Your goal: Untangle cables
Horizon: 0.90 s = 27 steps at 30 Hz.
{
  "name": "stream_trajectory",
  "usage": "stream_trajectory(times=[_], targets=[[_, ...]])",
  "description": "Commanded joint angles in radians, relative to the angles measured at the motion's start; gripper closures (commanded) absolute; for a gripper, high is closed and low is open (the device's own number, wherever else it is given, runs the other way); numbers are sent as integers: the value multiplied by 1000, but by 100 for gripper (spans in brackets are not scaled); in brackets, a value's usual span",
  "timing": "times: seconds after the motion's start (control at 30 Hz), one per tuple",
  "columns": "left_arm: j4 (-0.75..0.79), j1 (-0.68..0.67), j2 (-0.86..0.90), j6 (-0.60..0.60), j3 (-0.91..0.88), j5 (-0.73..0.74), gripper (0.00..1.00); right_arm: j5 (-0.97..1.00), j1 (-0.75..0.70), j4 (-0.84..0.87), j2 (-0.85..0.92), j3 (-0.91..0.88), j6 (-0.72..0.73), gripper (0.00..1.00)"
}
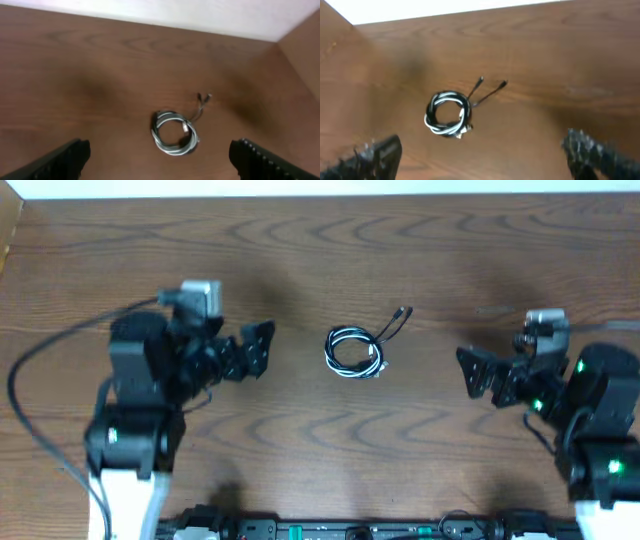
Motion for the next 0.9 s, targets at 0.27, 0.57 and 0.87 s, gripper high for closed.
stream_trajectory(times=[0.27,0.57,0.87], targets=[[-353,-201,531,134,486,-102,6,-90,5,-117,232,254,3,1],[-229,-284,821,125,484,-94,18,-152,6,-141,274,254,63,5],[-137,-367,1051,-67,484,-327,33,-85,6,-191,309,253,63,11]])
